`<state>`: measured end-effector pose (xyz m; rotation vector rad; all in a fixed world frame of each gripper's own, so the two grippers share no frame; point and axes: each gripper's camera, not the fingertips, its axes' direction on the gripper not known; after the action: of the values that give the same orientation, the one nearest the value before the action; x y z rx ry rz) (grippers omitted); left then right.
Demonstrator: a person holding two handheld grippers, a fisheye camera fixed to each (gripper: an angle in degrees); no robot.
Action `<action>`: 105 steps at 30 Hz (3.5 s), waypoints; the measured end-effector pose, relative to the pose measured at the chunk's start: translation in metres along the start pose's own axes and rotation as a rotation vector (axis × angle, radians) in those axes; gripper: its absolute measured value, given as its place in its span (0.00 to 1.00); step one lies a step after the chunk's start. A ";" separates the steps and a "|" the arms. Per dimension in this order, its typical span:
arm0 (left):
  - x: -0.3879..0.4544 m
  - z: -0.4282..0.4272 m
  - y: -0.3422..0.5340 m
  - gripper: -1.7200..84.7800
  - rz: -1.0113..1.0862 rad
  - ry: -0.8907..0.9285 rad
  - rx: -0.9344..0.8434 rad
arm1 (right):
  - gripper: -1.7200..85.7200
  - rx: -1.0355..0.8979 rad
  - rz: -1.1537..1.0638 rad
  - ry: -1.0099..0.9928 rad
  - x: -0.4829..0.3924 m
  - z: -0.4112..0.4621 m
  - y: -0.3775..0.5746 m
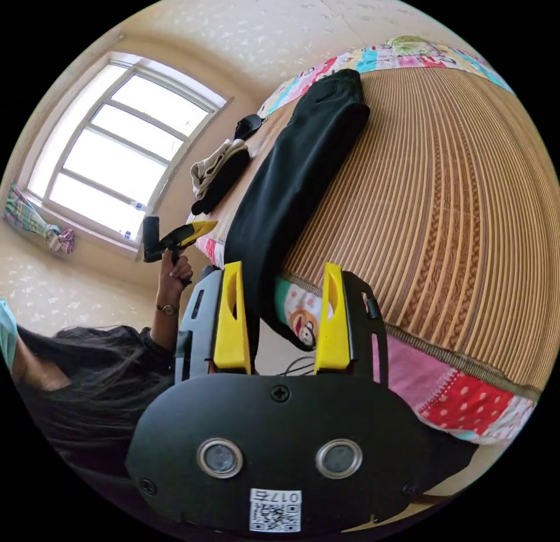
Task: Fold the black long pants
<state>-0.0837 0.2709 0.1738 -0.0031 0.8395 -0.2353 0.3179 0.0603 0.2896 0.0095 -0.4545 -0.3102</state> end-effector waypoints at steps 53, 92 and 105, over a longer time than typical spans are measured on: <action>0.299 -0.204 -0.032 0.07 0.488 0.259 0.358 | 0.04 0.407 -0.418 -0.172 -0.259 -0.278 -0.076; 0.038 -0.054 0.277 0.10 0.219 0.031 0.187 | 0.34 0.025 0.108 -0.255 0.063 -0.017 0.040; -0.031 -0.066 0.247 0.01 0.086 0.169 0.287 | 0.30 0.037 0.208 -0.056 0.033 0.027 -0.025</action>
<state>-0.1015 0.5242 0.1287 0.3246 0.9656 -0.2758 0.3270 0.0283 0.3262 -0.0100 -0.5126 -0.0978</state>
